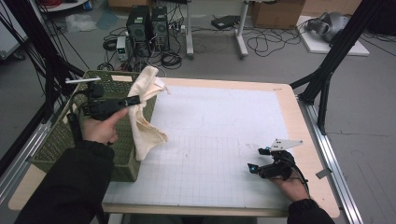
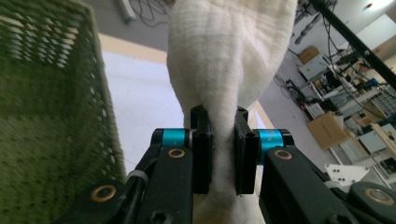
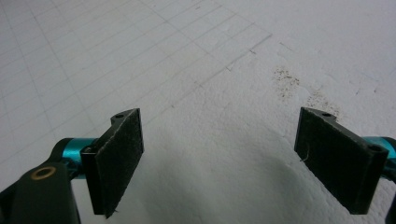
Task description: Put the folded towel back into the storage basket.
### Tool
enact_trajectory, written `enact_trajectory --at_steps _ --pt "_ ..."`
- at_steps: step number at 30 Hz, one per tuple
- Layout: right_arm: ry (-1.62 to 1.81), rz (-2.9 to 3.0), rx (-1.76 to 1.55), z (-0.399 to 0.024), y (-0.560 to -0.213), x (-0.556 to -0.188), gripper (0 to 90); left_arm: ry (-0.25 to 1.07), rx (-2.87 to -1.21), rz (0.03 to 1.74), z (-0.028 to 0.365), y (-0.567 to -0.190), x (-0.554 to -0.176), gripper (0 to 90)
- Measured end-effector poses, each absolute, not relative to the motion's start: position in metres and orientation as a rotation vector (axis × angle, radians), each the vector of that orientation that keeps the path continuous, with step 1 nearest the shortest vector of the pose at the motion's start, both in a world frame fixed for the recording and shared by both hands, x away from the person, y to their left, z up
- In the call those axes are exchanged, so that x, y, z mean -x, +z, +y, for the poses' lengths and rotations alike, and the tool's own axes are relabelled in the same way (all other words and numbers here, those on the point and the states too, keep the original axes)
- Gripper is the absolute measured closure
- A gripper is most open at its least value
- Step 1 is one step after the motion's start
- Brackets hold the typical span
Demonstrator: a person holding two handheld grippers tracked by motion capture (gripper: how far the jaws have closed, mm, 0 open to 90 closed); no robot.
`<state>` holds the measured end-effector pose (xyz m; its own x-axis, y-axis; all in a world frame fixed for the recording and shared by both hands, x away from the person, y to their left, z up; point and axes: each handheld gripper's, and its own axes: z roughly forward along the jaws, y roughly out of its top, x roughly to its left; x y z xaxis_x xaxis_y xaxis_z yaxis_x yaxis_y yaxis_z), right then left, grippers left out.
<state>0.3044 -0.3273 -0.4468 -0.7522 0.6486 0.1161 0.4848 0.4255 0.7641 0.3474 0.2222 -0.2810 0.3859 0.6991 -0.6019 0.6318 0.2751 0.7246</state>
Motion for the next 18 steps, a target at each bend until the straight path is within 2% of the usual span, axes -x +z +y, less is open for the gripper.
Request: enact_trajectory --at_steps 8,18 --pt "1.225 2.494 -1.001 -0.325 -0.449 -0.306 15.0 0.108 -1.38 1.392 0.275 -0.273 -0.356 80.9" --pt "1.212 2.504 -1.0 -0.324 -0.451 -0.308 14.9 0.073 -1.434 1.507 0.294 -0.313 -0.373 80.8"
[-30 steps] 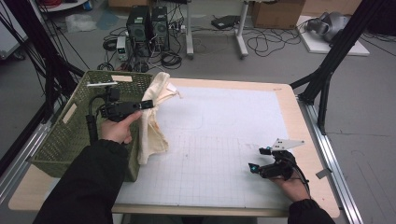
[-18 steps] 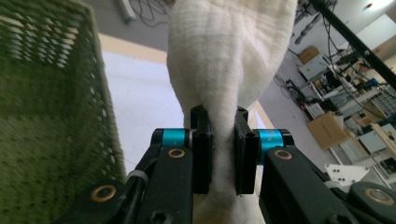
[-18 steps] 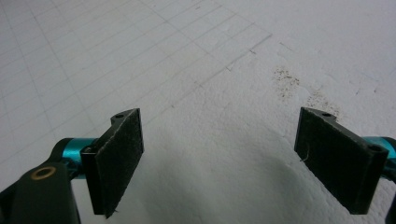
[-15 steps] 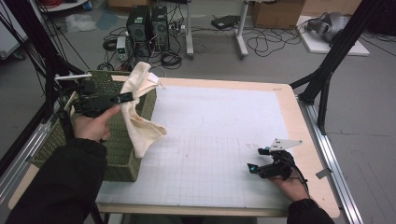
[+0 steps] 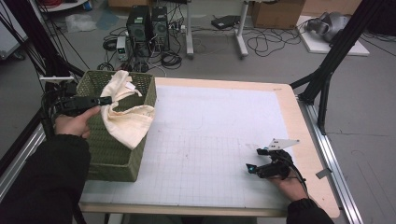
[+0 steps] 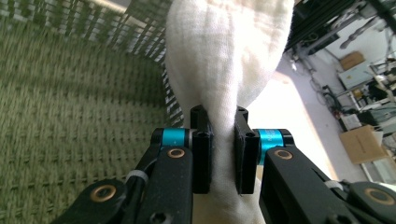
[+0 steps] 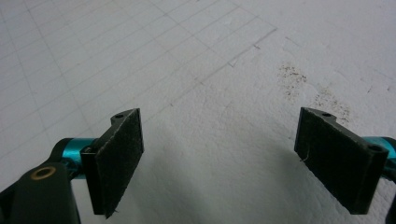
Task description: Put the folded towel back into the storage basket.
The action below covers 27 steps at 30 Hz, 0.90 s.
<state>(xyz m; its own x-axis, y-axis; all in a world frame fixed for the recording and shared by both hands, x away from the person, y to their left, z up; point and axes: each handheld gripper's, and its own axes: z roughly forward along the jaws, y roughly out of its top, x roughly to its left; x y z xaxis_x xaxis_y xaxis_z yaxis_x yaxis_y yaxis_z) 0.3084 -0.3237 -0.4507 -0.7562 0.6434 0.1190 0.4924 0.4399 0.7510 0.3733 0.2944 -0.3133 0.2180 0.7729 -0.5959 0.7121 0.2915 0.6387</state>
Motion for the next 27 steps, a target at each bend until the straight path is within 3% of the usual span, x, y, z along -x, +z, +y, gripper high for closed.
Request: enact_trajectory --at_steps 27 --pt "1.212 2.507 -0.995 -0.324 -0.45 -0.308 15.0 0.014 -1.65 1.53 0.322 -0.333 -0.368 80.6"
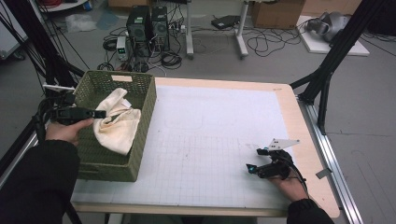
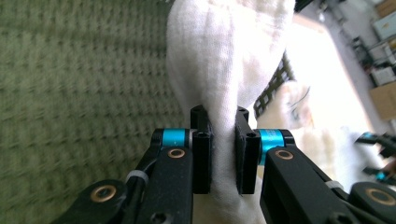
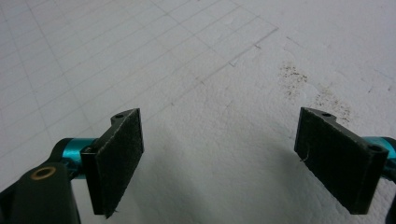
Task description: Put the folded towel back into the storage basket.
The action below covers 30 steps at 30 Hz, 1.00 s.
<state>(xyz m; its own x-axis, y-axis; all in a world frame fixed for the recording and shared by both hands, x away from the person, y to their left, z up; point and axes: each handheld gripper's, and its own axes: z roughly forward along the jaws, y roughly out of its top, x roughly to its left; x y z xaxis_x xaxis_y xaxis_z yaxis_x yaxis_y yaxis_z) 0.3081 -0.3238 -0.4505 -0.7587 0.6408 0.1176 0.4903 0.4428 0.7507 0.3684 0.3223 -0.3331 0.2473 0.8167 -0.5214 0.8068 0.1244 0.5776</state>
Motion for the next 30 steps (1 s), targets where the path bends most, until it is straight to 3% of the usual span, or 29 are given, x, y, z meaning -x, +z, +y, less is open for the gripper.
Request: enact_trajectory --at_steps 5,18,30 --pt "1.201 2.514 -0.995 -0.323 -0.451 -0.309 15.0 -0.004 -1.726 1.536 0.321 -0.338 -0.371 80.4" --pt "1.188 2.522 -0.989 -0.321 -0.451 -0.31 15.0 0.171 -1.66 1.683 0.297 -0.36 -0.391 78.8" --pt "1.177 2.521 -0.985 -0.32 -0.451 -0.311 15.2 0.24 -1.756 1.753 0.287 -0.377 -0.396 76.4"
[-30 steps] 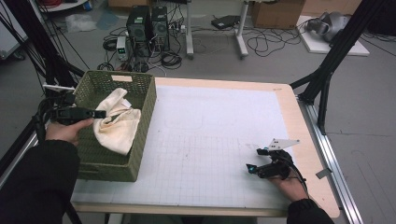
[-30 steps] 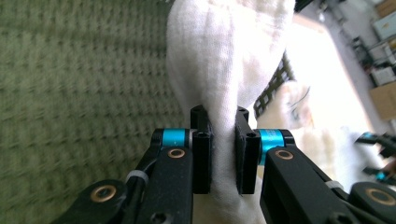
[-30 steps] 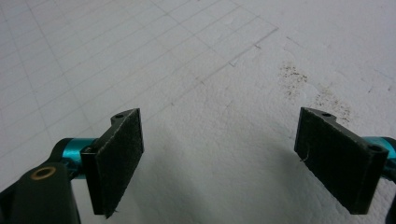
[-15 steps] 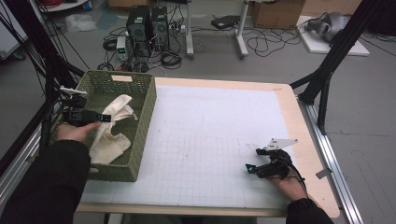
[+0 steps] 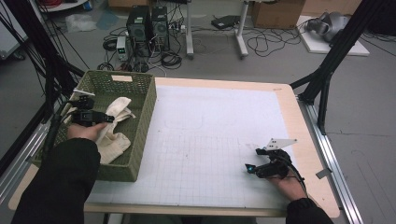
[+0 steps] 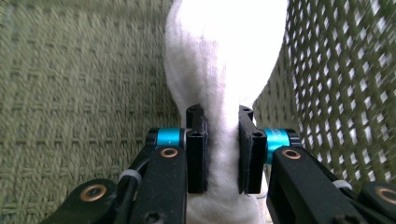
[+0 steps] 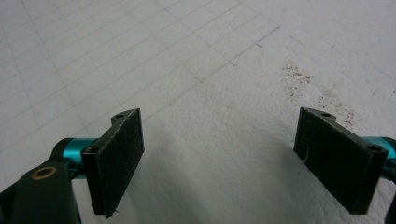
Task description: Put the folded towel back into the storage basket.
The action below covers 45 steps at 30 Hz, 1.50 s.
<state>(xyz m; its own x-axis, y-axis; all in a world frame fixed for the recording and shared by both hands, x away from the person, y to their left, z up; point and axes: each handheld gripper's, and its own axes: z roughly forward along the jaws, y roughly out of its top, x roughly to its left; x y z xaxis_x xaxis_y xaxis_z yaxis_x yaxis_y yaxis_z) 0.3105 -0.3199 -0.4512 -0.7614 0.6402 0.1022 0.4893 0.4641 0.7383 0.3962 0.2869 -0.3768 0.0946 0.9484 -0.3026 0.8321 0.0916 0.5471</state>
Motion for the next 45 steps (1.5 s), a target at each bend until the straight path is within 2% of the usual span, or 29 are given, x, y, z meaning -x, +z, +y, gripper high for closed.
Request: enact_trajectory --at_steps 13,16,20,22,26,31,38,42,45 --pt "1.176 2.524 -0.986 -0.32 -0.451 -0.311 15.2 0.107 -1.909 1.827 0.281 -0.394 -0.399 76.5" --pt "1.177 2.524 -0.986 -0.32 -0.451 -0.311 15.2 0.164 -1.865 1.807 0.283 -0.389 -0.399 76.5" --pt "1.175 2.524 -0.985 -0.32 -0.451 -0.311 15.2 0.279 -1.674 1.714 0.286 -0.372 -0.398 76.6" --pt "1.173 2.526 -0.983 -0.319 -0.451 -0.311 15.2 0.276 -1.613 1.695 0.287 -0.37 -0.399 76.1" --pt "1.17 2.526 -0.982 -0.319 -0.451 -0.311 15.2 0.24 -1.676 1.757 0.283 -0.384 -0.404 71.9" --pt "1.171 2.527 -0.981 -0.319 -0.451 -0.311 15.3 0.251 -1.689 1.735 0.283 -0.384 -0.403 69.1" --pt "1.172 2.528 -0.98 -0.319 -0.451 -0.311 15.3 0.268 -1.721 1.691 0.284 -0.379 -0.4 57.0" --pt "1.171 2.527 -0.98 -0.319 -0.451 -0.311 15.3 0.278 -1.734 1.691 0.285 -0.378 -0.4 59.6" --pt "1.173 2.527 -0.98 -0.319 -0.451 -0.311 15.3 0.276 -1.739 1.69 0.285 -0.377 -0.399 58.2"
